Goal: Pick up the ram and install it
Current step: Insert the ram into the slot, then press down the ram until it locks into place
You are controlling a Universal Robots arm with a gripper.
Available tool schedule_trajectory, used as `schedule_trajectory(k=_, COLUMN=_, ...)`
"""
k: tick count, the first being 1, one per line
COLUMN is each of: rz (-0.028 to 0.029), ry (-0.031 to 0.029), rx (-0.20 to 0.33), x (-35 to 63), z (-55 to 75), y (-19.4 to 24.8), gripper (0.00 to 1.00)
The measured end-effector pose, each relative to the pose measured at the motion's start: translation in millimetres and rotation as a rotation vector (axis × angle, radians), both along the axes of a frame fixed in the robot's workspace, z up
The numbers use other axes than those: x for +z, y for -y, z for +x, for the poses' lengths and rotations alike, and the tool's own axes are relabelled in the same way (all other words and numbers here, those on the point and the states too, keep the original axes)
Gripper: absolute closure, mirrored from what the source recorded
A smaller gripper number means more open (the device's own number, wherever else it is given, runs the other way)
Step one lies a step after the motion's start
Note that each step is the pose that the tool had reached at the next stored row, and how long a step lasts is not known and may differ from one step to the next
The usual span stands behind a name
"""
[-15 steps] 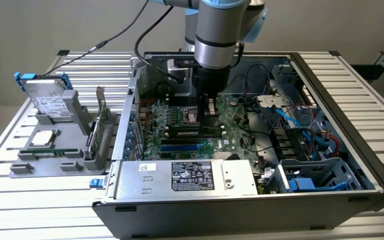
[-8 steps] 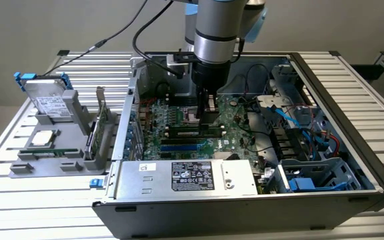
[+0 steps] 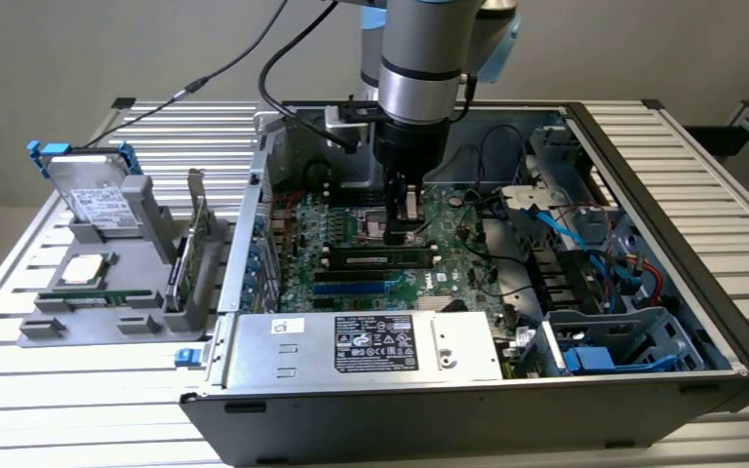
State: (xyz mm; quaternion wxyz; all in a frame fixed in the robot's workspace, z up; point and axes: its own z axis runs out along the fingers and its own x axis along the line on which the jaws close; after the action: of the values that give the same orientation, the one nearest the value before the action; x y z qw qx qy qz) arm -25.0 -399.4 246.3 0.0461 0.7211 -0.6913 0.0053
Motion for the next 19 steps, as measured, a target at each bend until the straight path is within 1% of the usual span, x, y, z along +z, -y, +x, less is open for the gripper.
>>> schedule_trajectory(k=1, rz=0.0, ry=0.0, rx=0.0, x=0.0, z=0.0, y=0.0, gripper=0.9)
schedule_trajectory(k=15, rz=0.0, ry=0.0, rx=0.0, x=0.0, z=0.0, y=0.0, gripper=0.9)
schedule_trajectory(k=19, rz=0.0, ry=0.0, rx=0.0, x=0.0, z=2.4, y=-1.2, gripper=0.9)
